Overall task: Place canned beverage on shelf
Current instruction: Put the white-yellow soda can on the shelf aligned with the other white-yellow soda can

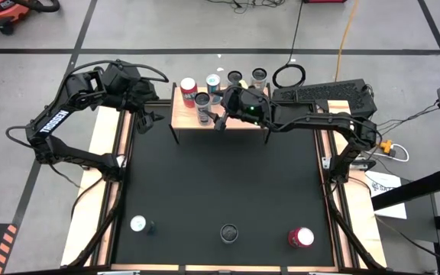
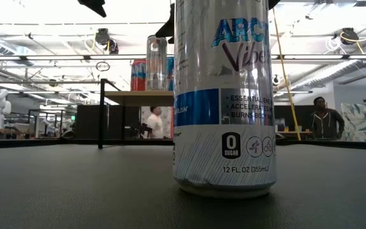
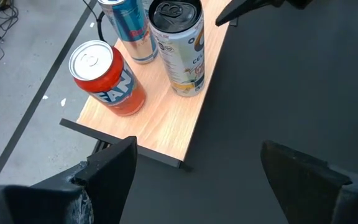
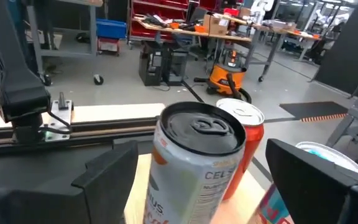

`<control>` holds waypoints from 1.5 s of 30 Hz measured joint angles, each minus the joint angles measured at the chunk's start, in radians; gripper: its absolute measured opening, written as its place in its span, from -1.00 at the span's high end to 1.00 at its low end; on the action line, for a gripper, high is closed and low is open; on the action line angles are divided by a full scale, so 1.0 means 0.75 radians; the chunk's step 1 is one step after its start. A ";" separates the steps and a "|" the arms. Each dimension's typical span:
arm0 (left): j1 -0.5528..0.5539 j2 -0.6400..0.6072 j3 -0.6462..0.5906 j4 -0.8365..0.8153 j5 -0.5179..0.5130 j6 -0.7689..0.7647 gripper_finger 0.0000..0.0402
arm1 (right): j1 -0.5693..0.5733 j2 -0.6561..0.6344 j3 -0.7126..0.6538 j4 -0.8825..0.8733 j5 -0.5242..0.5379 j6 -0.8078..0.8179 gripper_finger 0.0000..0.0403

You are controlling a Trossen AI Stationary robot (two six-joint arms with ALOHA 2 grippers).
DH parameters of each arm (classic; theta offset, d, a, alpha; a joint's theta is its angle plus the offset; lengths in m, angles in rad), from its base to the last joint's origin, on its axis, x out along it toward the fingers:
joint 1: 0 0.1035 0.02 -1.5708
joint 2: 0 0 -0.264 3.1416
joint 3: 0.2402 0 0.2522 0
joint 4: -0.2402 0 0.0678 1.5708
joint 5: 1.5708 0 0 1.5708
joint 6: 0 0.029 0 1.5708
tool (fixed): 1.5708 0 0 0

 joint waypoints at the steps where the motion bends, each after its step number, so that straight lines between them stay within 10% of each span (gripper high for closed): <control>1: 0.000 0.000 0.000 0.000 0.000 0.000 -0.69 | -0.002 0.000 0.000 0.000 -0.001 0.004 -0.66; 45: 0.000 0.000 0.000 0.003 0.001 0.002 -0.69 | -0.022 0.104 0.002 0.195 -0.006 0.105 -0.66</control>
